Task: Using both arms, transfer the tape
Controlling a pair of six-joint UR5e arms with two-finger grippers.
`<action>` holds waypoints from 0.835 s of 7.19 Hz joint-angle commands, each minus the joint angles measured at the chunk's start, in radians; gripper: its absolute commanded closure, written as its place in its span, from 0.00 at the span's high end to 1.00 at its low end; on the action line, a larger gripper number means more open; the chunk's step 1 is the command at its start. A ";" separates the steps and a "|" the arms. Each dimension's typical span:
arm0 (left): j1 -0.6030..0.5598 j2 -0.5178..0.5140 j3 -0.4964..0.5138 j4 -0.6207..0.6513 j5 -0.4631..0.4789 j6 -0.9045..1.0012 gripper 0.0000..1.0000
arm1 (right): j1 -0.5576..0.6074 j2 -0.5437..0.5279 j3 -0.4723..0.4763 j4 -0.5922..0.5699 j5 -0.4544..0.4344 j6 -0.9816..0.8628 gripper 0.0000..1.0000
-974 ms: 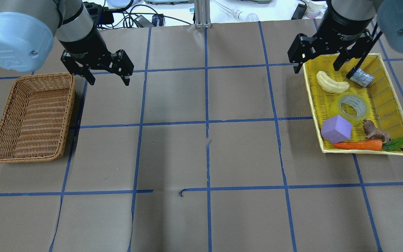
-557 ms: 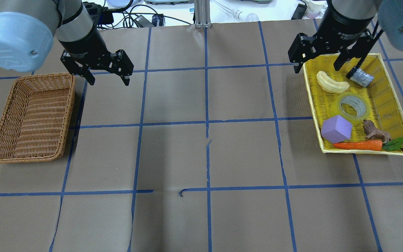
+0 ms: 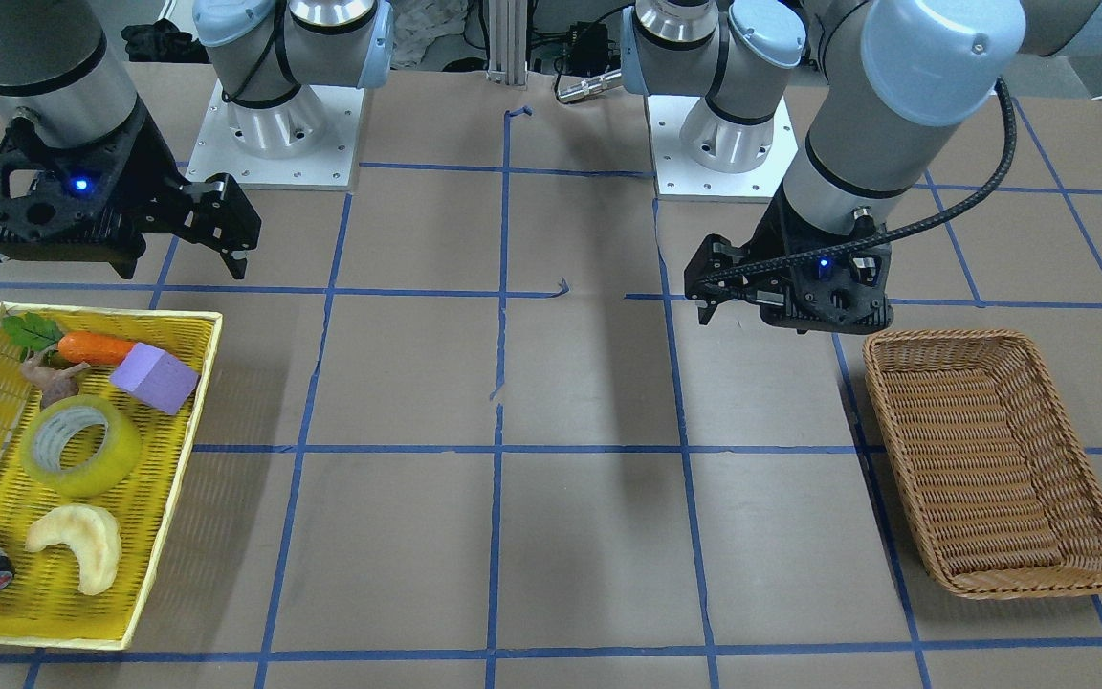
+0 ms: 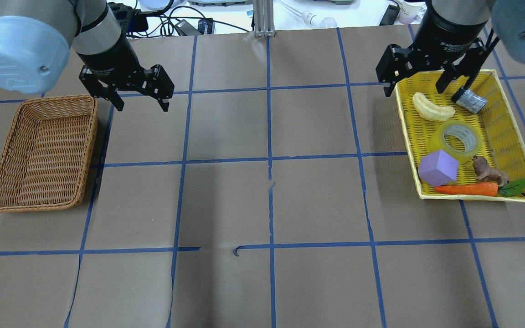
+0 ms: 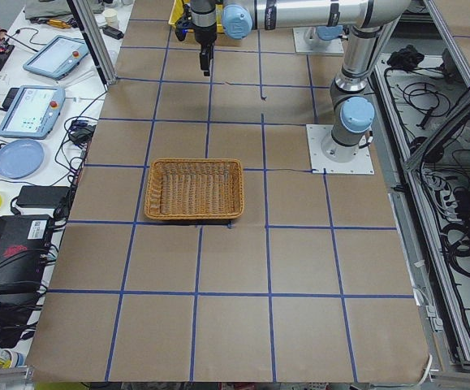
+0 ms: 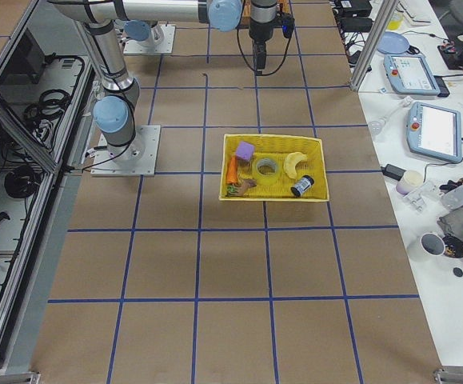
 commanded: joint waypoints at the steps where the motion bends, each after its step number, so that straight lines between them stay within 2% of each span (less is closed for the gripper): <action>1: 0.000 -0.001 0.001 -0.001 -0.002 0.000 1.00 | -0.006 0.015 -0.012 -0.012 -0.008 -0.018 1.00; 3: 0.000 -0.001 -0.001 0.000 -0.002 0.000 1.00 | -0.038 0.100 -0.087 -0.008 -0.017 -0.040 1.00; 5: 0.000 -0.001 -0.001 -0.001 -0.002 0.000 1.00 | -0.232 0.194 -0.078 -0.035 -0.029 -0.241 1.00; 6: -0.002 -0.001 -0.001 -0.001 -0.001 0.000 1.00 | -0.286 0.229 -0.048 -0.092 -0.029 -0.340 1.00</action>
